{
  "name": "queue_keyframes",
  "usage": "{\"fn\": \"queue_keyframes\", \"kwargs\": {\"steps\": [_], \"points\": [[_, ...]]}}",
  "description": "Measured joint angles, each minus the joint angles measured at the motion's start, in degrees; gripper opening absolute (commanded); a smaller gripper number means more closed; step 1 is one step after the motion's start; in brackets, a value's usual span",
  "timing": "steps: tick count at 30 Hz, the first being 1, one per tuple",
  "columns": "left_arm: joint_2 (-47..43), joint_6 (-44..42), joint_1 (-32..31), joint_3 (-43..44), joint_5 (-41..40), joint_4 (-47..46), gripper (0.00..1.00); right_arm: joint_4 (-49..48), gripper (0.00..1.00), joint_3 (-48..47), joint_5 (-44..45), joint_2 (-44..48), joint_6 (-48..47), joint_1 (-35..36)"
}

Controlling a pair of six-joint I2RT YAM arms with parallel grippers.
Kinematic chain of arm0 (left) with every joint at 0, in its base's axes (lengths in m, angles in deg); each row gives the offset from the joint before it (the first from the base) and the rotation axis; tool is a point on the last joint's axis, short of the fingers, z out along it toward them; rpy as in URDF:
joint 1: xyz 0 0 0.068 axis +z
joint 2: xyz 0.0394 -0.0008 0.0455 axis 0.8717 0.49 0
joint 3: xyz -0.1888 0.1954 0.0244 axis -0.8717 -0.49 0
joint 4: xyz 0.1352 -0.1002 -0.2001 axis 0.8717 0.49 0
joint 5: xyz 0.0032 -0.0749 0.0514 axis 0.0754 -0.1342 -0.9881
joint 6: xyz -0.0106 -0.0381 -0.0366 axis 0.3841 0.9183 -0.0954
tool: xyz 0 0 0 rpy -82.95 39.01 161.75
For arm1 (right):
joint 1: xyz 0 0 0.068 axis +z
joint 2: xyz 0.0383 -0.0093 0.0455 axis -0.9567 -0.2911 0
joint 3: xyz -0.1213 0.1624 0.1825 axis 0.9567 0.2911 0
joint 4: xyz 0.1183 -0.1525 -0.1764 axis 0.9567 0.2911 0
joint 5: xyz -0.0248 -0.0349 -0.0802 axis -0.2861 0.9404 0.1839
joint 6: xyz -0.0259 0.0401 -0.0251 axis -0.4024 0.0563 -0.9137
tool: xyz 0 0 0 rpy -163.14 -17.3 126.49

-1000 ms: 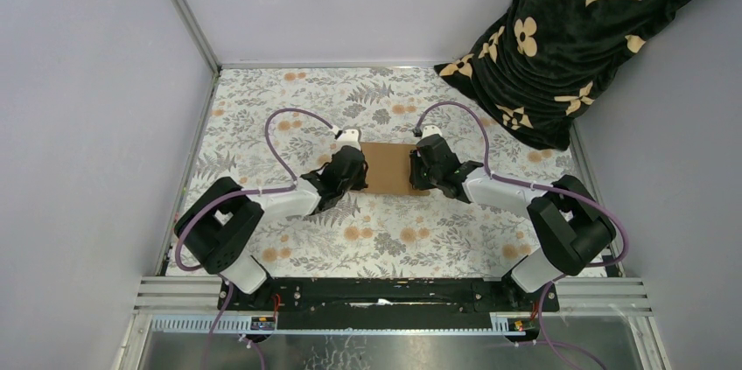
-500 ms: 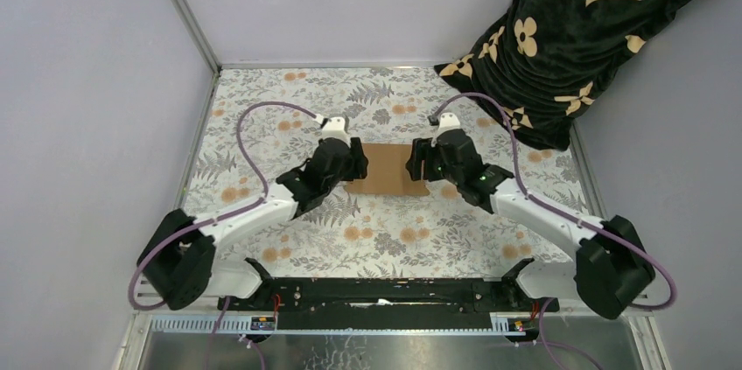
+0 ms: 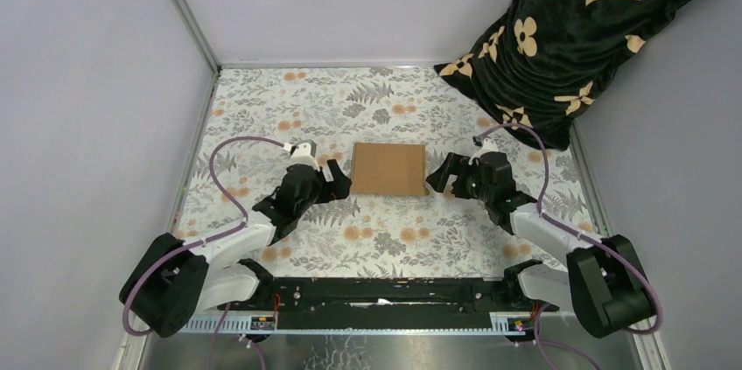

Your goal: Fold the paper box

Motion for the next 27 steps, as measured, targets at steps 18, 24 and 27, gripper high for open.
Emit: {"fn": "queue_keyframes", "kwargs": {"steps": [18,24,27], "points": [[12.4,0.1,8.4,-3.8,19.0,-25.4,0.99,-30.7,1.0,4.7,-16.2,-16.1,9.6,-2.7],[16.5,0.3,8.6,-3.8,22.4,-29.3,0.98,-33.0,1.0,4.7,-16.9,-17.6,10.1,-2.7],[18.4,0.6,8.6,-3.7,23.9,-30.8,0.98,-33.7,1.0,4.7,-17.2,-18.3,10.1,-2.7]]}}
